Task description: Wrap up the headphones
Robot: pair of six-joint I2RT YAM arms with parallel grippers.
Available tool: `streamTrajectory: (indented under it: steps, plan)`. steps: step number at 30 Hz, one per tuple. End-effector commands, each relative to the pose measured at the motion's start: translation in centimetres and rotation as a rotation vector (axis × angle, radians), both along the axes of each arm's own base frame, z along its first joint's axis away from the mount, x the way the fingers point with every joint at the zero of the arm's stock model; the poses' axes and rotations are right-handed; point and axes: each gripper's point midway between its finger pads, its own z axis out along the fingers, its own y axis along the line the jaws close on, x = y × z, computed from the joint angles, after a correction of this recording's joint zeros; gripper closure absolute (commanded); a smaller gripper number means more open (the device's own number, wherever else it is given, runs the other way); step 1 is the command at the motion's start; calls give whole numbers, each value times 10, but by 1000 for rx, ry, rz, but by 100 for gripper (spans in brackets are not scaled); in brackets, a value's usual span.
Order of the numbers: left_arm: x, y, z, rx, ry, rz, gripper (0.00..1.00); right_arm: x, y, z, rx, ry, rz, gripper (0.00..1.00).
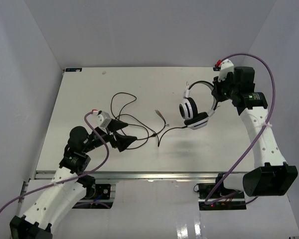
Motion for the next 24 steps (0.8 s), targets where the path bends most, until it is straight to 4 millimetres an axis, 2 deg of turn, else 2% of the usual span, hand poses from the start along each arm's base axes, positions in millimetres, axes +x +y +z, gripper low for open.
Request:
streamTrajectory:
  steps: [1,4,6,8,12,15,20,24]
  plan:
    - [5,-34,24,-9,-130,-74,2,16,7,52,57,-141,-55,92]
    - [10,-63,23,31,-131,-69,2,13,13,49,74,-163,-61,92]
    - [16,-77,13,60,-96,-43,2,10,14,43,63,-170,-67,92]
    - [23,-79,8,71,-61,-2,2,5,12,2,26,-75,-84,92]
    - [31,-63,-5,116,5,101,2,-13,-11,-97,-84,171,-189,92]
    - [24,-45,-16,160,32,144,2,-26,-14,-145,-91,279,-199,92]
    - [10,-13,-27,188,48,219,2,-35,-10,-183,-54,393,-230,92]
    - [0,6,-21,143,24,261,2,-40,-28,-208,-48,470,-328,92]
